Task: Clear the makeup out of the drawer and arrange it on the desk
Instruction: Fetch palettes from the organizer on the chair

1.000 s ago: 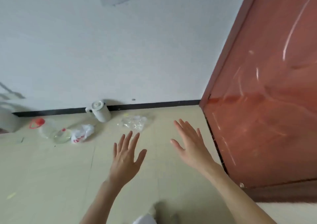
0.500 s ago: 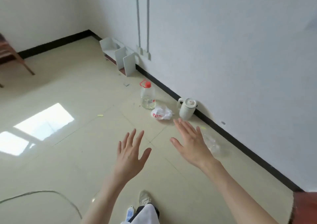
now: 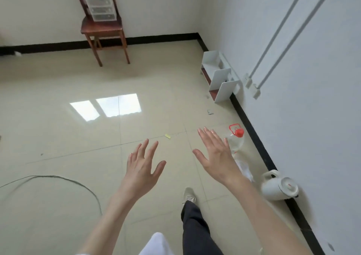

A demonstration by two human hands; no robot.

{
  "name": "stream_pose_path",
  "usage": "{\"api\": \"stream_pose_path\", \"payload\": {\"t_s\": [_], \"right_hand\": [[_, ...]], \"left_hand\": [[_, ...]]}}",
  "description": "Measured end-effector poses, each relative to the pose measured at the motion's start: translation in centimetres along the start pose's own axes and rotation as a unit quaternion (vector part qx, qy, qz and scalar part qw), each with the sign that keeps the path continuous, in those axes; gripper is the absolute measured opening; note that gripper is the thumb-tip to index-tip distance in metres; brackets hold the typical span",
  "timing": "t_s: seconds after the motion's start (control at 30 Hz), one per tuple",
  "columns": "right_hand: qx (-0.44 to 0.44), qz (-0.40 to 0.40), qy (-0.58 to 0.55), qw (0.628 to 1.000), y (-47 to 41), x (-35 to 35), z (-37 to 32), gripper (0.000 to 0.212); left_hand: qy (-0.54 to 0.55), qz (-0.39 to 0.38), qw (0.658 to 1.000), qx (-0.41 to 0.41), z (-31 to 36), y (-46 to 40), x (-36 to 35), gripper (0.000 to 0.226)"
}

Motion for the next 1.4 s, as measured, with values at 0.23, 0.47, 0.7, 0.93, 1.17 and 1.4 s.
{"api": "stream_pose_path", "payload": {"t_s": [0.23, 0.47, 0.7, 0.93, 1.17, 1.4], "right_hand": [[0.099, -0.028, 0.035, 0.994, -17.4, 4.4, 4.1, 0.078], [0.18, -0.078, 0.045, 0.979, -34.1, 5.6, 3.0, 0.065], [0.2, -0.111, 0.055, 0.972, -50.8, 2.6, 0.2, 0.065], [0.177, -0.097, 0.038, 0.979, -68.8, 1.9, -5.0, 0.064], [0.165, -0.09, 0.029, 0.982, -83.6, 1.4, -6.7, 0.064], [0.169, -0.097, -0.003, 0.981, -101.3, -0.5, -7.0, 0.065]], "left_hand": [[0.013, 0.054, 0.997, 0.053, 4.3, -14.2, 4.6, 0.067], [0.014, 0.105, 0.984, 0.14, 2.2, -25.0, 10.1, 0.06], [0.027, 0.114, 0.977, 0.179, -3.3, -39.0, 15.6, 0.059], [0.035, 0.12, 0.979, 0.162, -9.0, -55.4, 25.4, 0.059], [0.037, 0.114, 0.98, 0.159, -12.3, -68.6, 31.6, 0.06], [0.024, 0.103, 0.976, 0.189, -15.6, -83.8, 36.1, 0.06]]}}
Point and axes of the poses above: each hand's wrist, its own y-axis away from the middle knuckle, its own x-axis out of the back of the hand, z = x × y, the point moved 1 cm from there along -y, towards the middle knuckle, and after that the axes turned 14 degrees about x, right-handed, at the moved point
